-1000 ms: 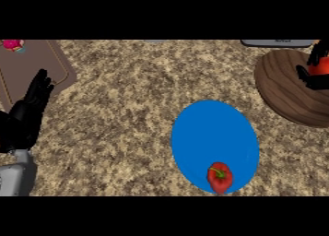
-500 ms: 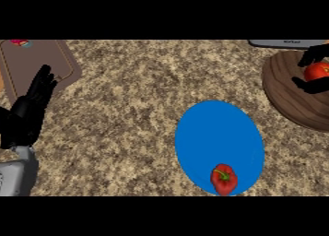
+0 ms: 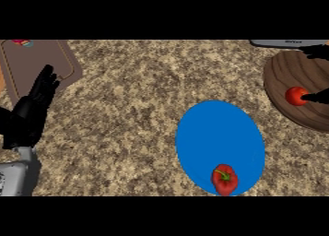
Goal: Pick the tomato from the plate and place it in the bowl
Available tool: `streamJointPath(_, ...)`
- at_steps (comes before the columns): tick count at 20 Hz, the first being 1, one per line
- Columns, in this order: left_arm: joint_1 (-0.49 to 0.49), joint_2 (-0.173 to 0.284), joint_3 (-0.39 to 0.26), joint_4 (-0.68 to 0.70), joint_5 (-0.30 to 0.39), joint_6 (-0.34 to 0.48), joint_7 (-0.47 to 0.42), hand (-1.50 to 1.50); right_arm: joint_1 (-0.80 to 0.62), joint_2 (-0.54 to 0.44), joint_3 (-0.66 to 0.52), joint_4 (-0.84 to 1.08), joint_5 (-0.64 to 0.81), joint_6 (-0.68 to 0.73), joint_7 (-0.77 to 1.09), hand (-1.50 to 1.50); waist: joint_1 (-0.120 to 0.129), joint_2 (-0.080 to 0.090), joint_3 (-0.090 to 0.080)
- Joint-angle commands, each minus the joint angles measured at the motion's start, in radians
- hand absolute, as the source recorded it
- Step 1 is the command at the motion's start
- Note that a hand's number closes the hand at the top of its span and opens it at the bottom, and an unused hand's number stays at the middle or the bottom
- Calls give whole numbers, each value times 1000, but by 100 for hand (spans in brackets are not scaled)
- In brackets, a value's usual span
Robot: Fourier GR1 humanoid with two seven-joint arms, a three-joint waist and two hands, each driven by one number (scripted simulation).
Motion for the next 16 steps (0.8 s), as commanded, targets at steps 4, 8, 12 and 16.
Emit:
streamJointPath(4,-4,1,7,-9,4,4,15,0,-49,-73,-253,130,-254,226,-2,-150,-8,4,2)
streamJointPath(8,18,-8,6,-8,1,7,-22,0,-40,-192,-282,165,-284,349,71,-150,-3,7,1)
streamJointPath(12,-30,1,17,19,-10,22,-4,0,13,-242,-276,153,-282,418,61,-150,-15,16,4)
streamJointPath(16,9,-13,7,2,3,10,-21,0,61,-298,-298,150,-309,484,55,-150,-15,17,9)
